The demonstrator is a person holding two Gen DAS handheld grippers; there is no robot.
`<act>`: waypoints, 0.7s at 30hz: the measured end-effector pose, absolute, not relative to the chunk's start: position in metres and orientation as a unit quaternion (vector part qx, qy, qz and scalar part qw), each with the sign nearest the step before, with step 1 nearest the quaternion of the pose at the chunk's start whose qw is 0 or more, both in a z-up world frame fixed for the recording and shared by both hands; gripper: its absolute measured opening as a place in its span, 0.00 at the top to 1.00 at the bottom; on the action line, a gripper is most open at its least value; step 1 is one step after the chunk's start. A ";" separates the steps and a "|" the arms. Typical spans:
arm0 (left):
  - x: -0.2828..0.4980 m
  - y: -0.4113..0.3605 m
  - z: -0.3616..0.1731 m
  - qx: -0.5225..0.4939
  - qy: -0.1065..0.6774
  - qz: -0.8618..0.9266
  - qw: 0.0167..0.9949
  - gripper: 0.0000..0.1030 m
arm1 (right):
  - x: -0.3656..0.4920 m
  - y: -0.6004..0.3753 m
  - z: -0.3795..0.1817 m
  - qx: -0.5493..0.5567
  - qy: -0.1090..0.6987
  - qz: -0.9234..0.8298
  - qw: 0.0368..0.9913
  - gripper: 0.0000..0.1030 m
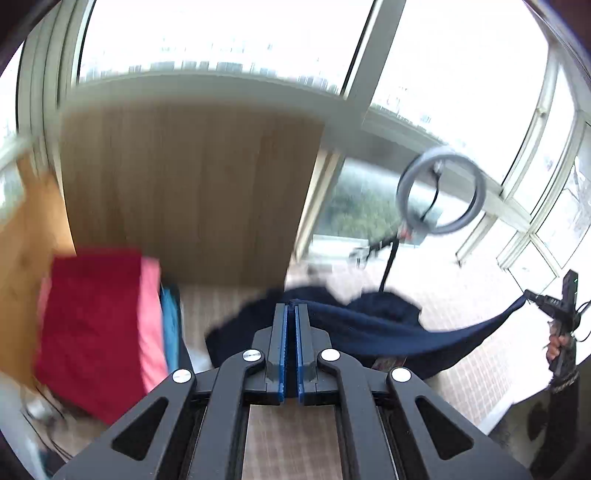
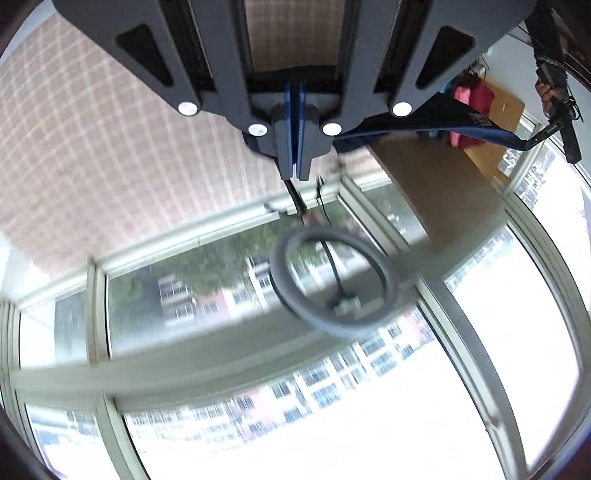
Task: Fold clothes
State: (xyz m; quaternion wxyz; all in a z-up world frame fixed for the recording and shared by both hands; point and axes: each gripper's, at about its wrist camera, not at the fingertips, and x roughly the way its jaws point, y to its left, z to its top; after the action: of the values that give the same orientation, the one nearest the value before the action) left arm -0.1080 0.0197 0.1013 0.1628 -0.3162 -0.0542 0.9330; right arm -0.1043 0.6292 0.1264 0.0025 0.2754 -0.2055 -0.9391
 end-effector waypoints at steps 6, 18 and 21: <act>-0.051 0.026 0.223 -0.219 0.039 0.964 0.148 0.97 | -0.039 0.609 0.250 0.181 -0.145 -0.973 0.008 0.98; 0.027 0.006 0.034 -0.416 0.046 0.895 0.153 0.97 | 0.061 0.594 0.012 0.374 -0.248 -0.894 -0.008 0.98; 0.042 -0.012 -0.051 -0.499 -0.003 0.854 0.147 0.97 | 0.087 0.595 -0.080 0.444 -0.315 -0.839 -0.026 0.98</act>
State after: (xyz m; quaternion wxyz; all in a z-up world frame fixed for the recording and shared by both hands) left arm 0.0416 -0.0116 -0.0510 0.1466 -0.4991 -0.0028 0.8541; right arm 0.0872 0.5945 -0.0800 -0.0263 0.4439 -0.3148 -0.8385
